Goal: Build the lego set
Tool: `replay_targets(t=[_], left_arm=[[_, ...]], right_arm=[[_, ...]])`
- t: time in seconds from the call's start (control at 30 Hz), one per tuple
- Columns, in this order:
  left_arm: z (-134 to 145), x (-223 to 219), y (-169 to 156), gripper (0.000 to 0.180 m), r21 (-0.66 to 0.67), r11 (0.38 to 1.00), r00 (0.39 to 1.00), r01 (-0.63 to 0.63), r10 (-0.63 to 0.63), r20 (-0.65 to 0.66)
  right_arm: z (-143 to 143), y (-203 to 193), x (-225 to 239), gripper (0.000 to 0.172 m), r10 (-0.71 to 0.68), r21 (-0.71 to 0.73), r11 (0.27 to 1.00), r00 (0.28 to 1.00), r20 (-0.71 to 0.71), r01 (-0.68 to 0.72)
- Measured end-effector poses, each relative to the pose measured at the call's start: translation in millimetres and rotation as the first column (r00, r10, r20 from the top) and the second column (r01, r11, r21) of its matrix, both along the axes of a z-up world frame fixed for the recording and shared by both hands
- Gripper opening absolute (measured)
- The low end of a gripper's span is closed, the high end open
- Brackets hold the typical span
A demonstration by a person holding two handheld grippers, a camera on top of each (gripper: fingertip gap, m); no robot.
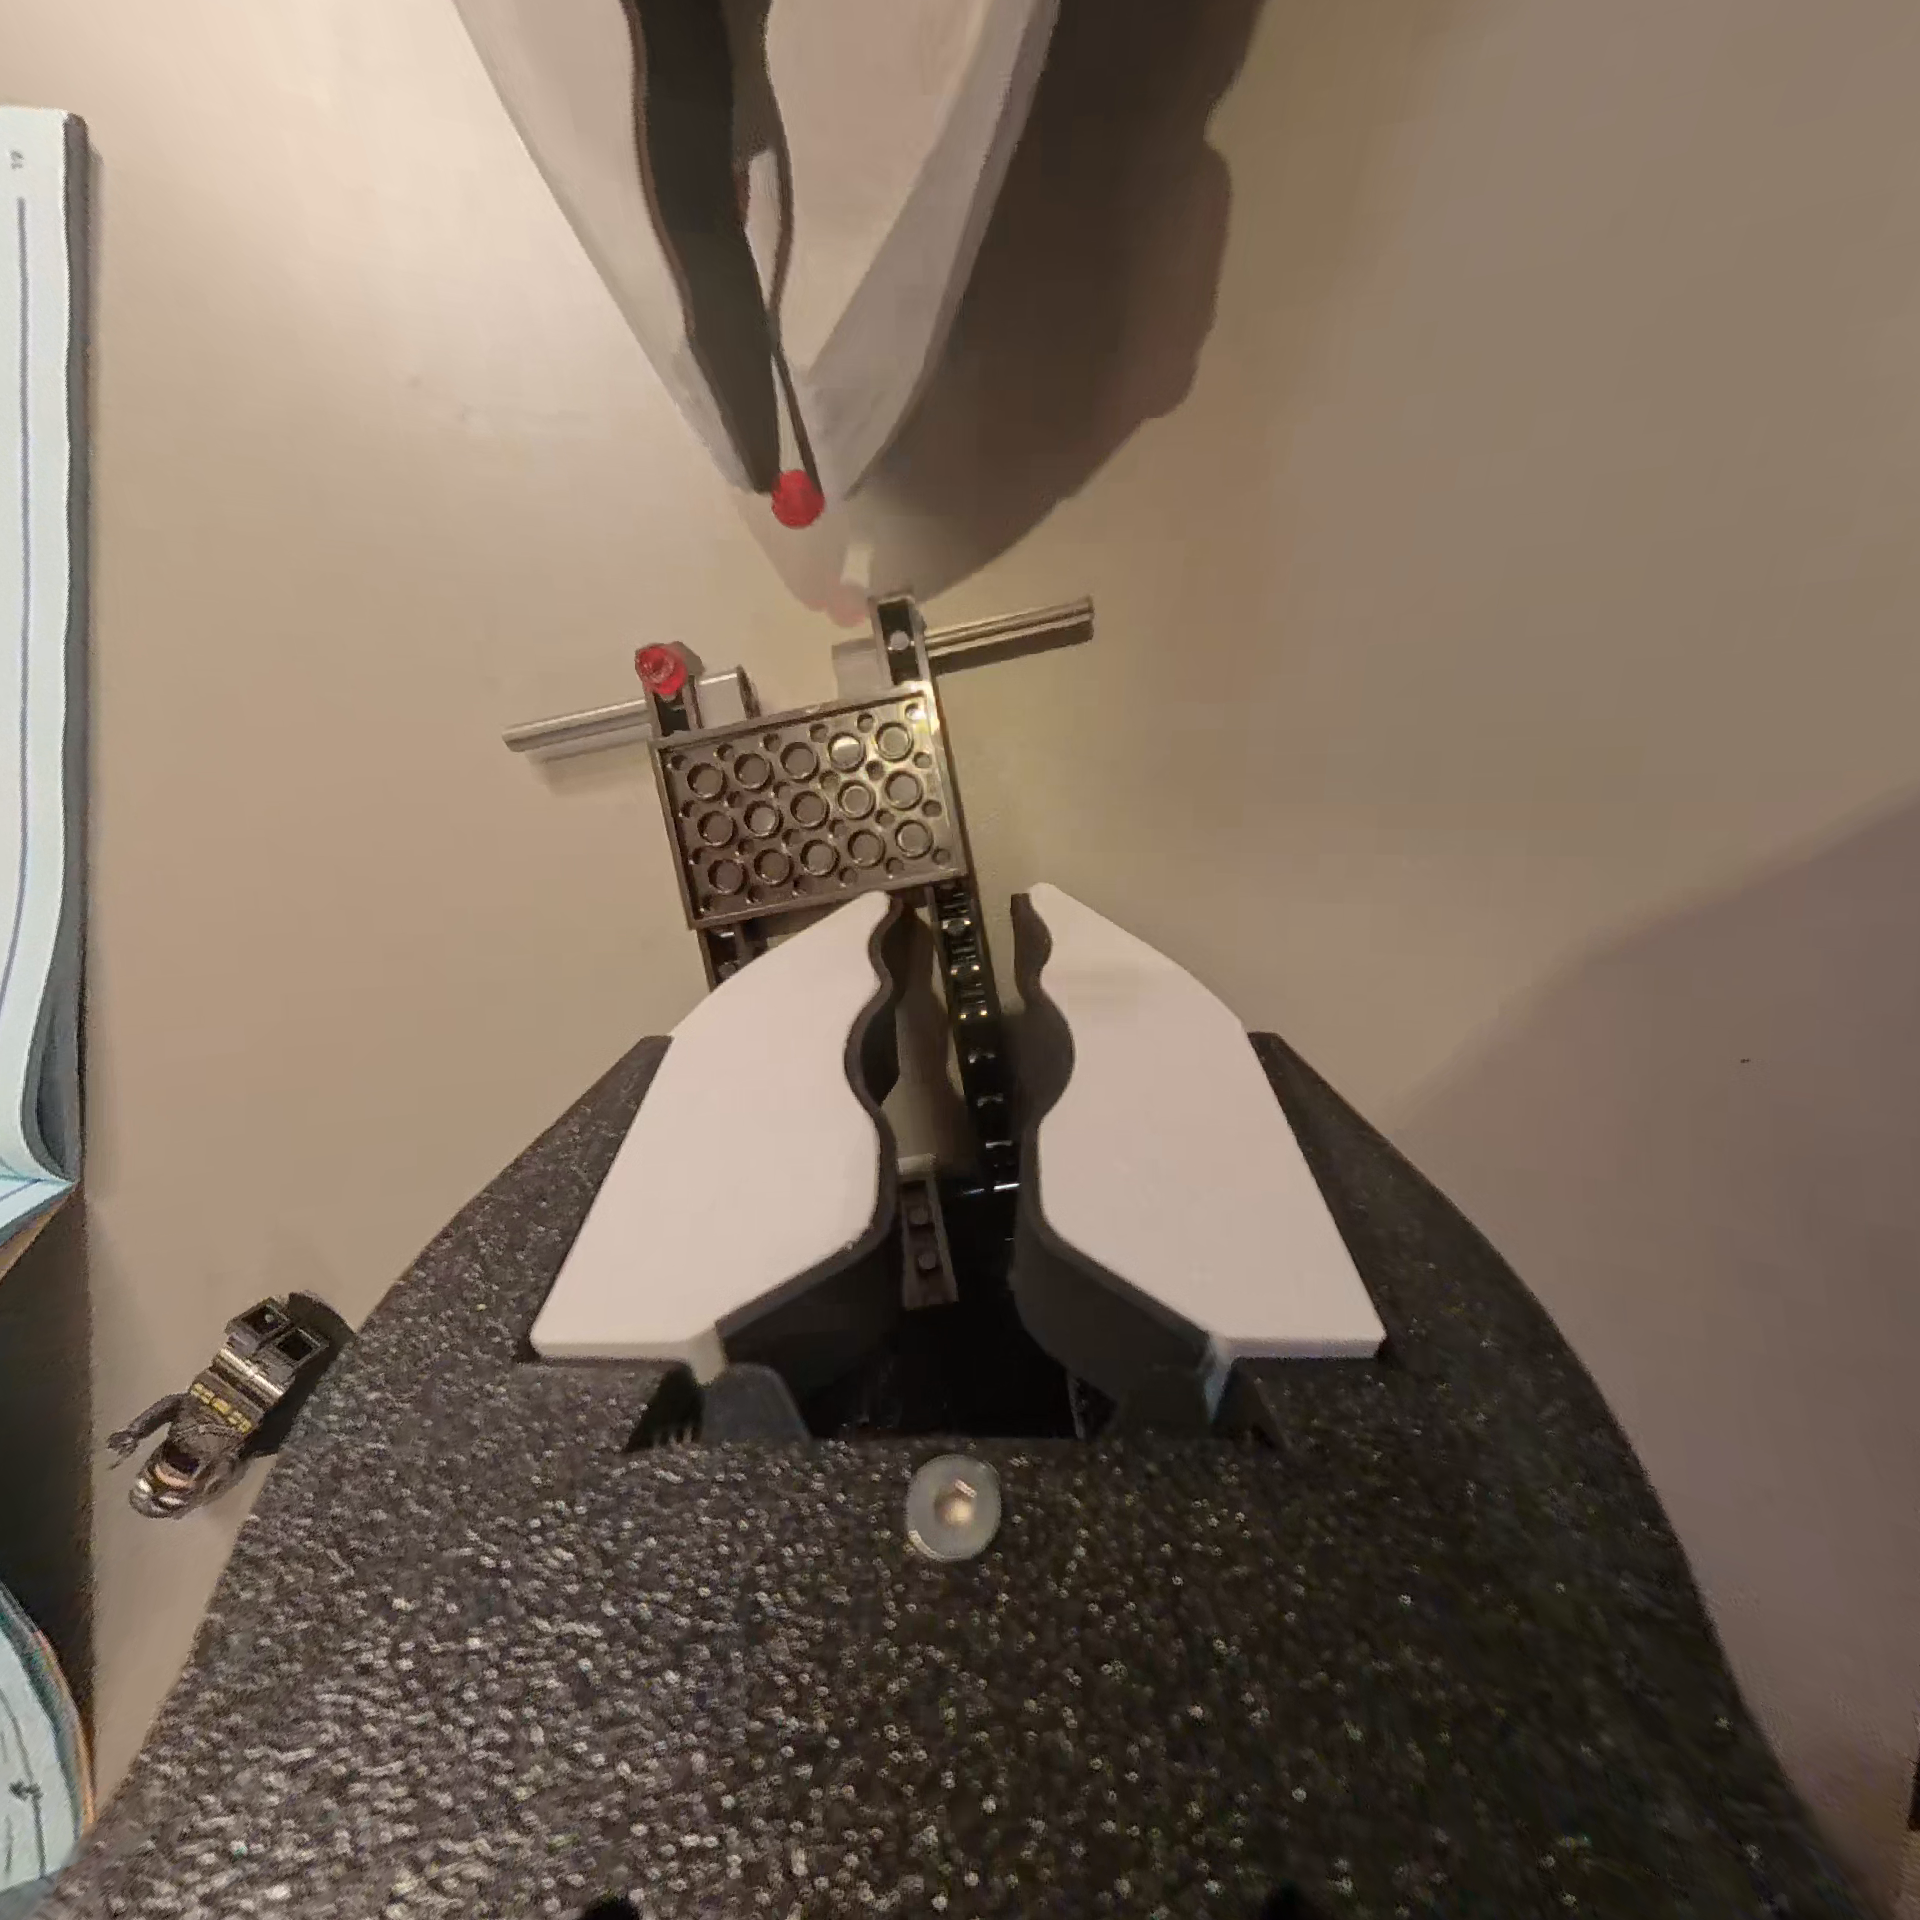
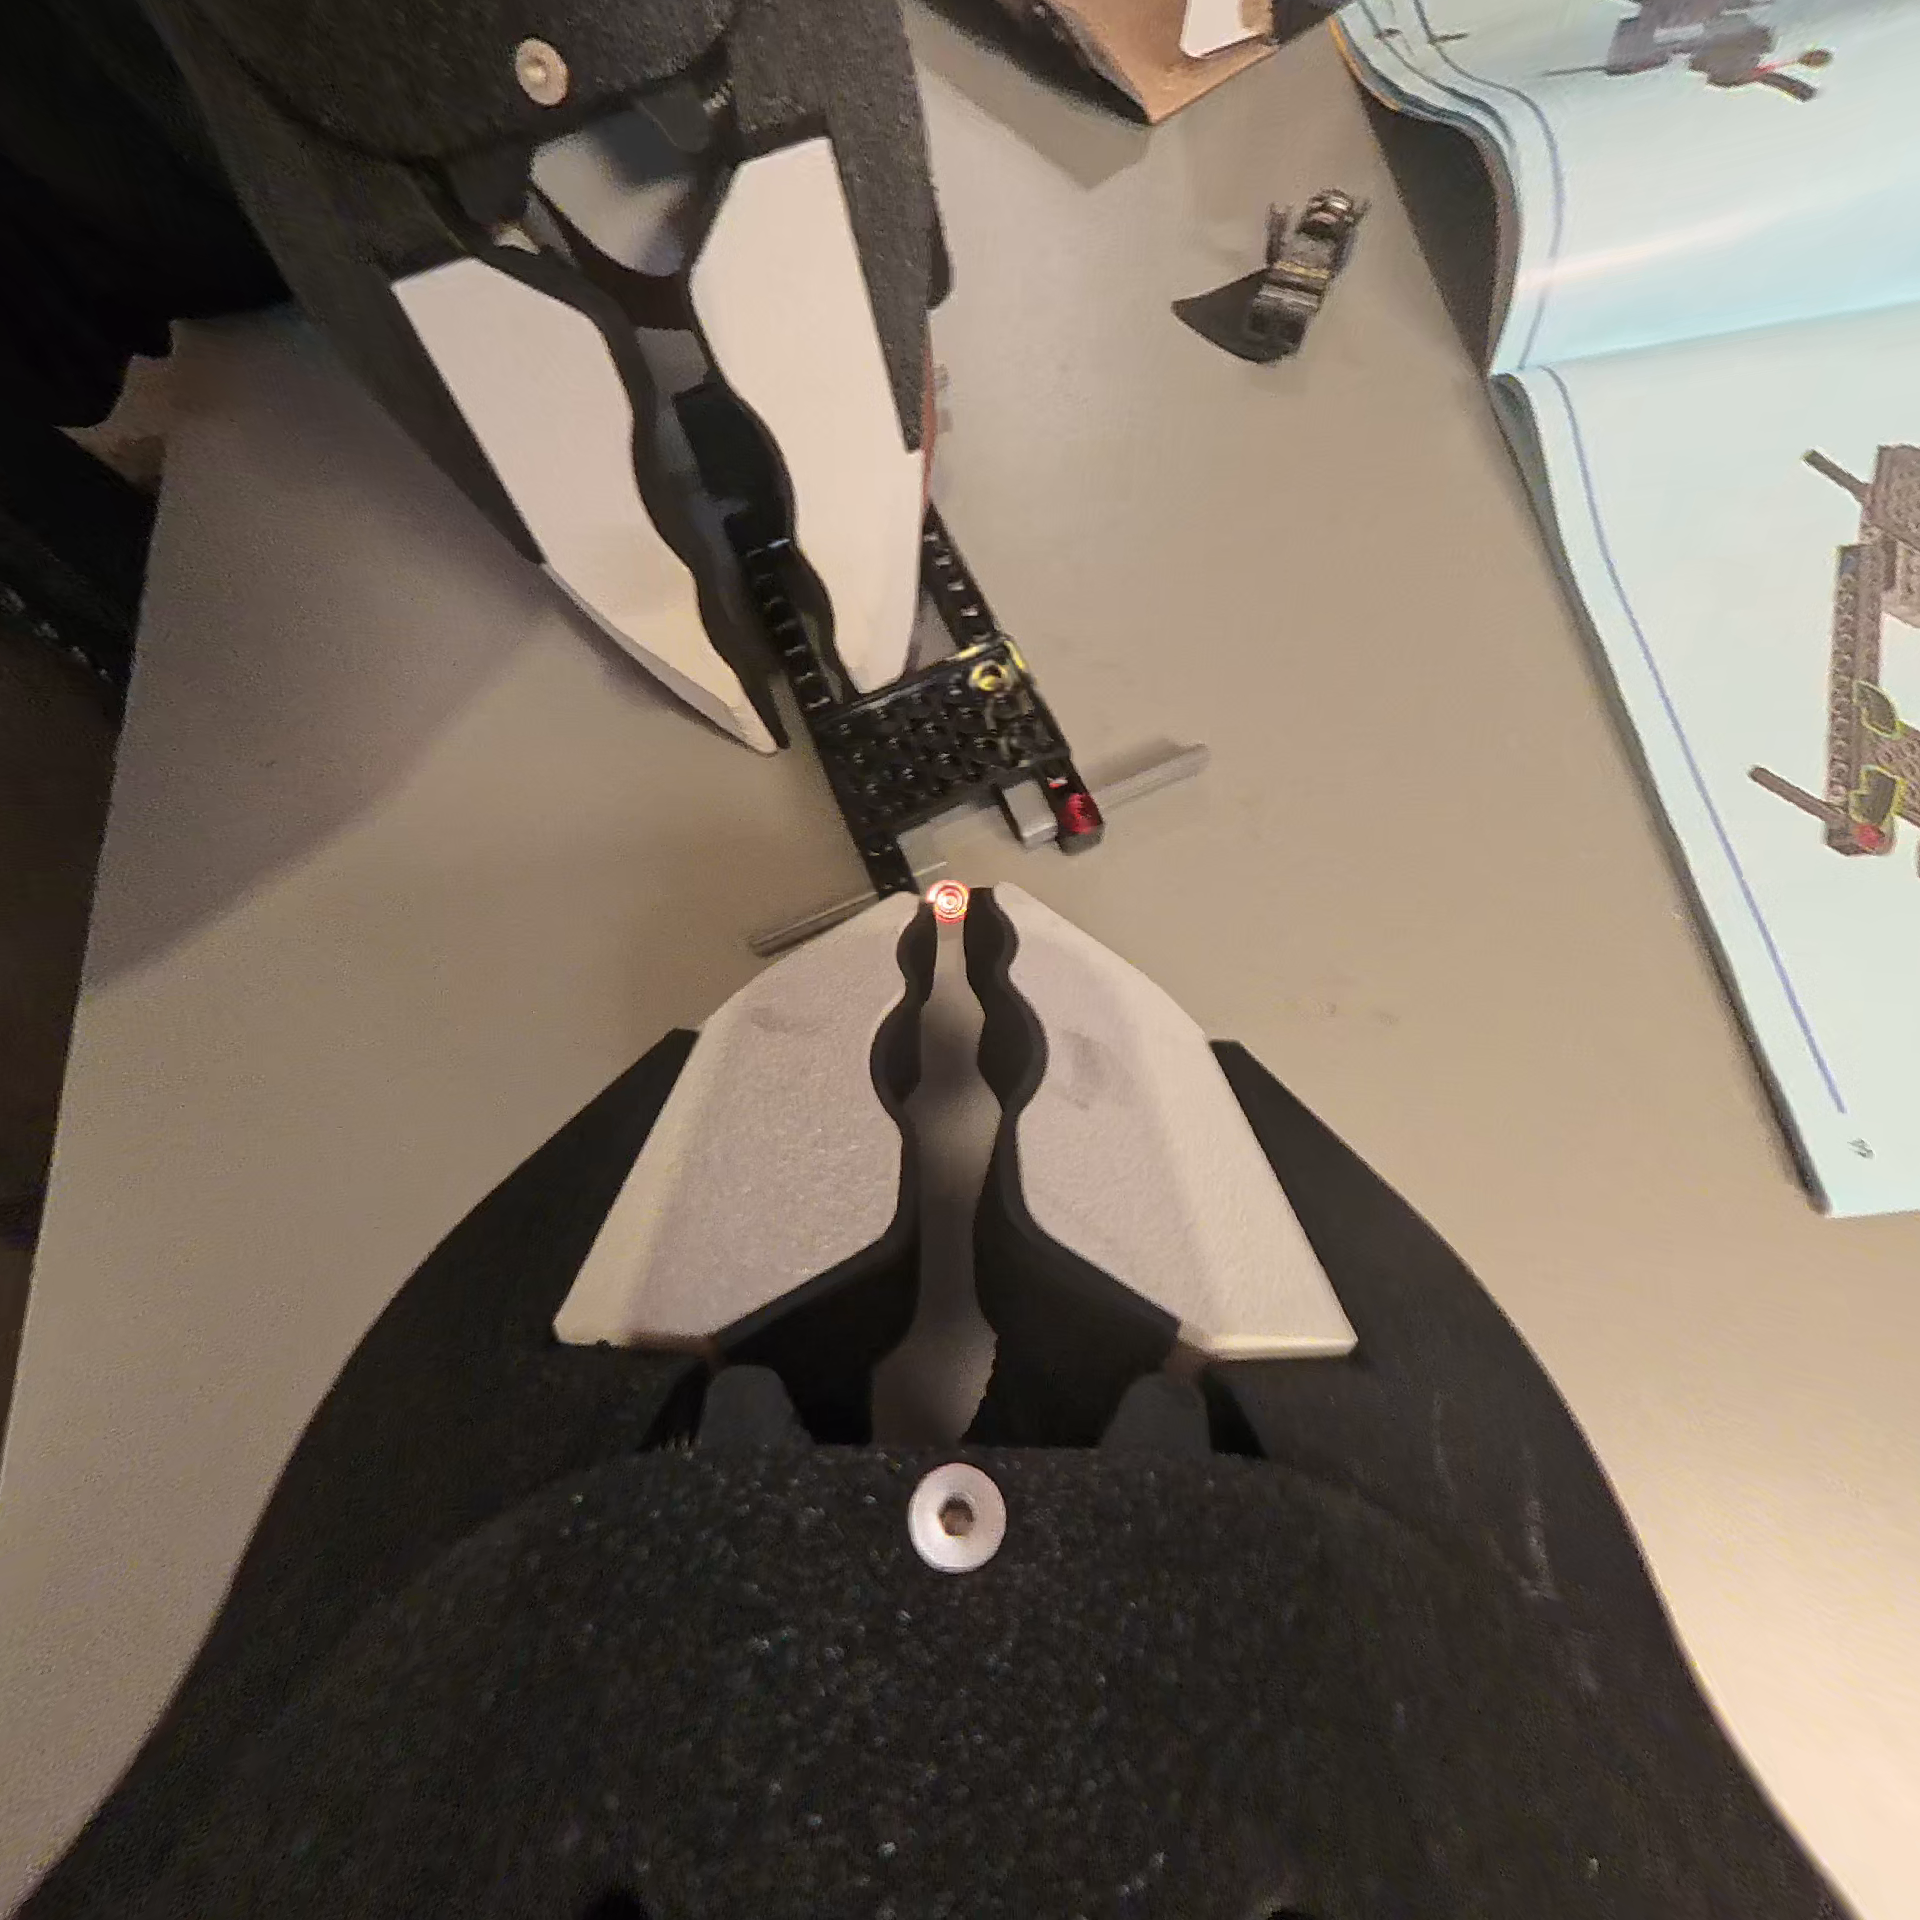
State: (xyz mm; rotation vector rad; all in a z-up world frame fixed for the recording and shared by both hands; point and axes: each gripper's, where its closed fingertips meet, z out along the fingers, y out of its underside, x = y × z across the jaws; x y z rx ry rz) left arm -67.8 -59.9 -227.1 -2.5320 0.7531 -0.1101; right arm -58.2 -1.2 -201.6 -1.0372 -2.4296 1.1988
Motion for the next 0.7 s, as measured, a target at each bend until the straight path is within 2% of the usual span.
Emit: replay_targets(t=[0.07, 0.13, 0.7], left_arm=[[0.0, 0.6, 1.0, 0.018, 0.005, 1.000, 1.000, 0.004, -0.004, -0.013], [-0.3, 1.4, 3.1, 0.009, 0.015, 1.000, 1.000, 0.011, -0.011, -0.020], [0.2, 3.6, 8.9, 0.008, 0.031, 0.999, 1.000, 0.008, -0.009, 0.024]], right_arm=[[-1.3, -5.8, 3.7, 0.006, 0.031, 0.009, 0.999, 0.999, 0.010, -0.031], [-4.7, -9.6, 7.4, 0.006, 0.058, 0.029, 0.998, 0.998, 0.025, -0.059], [-12.3, -8.8, 13.2, 0.006, 0.083, 0.133, 0.987, 0.994, 0.067, -0.092]])
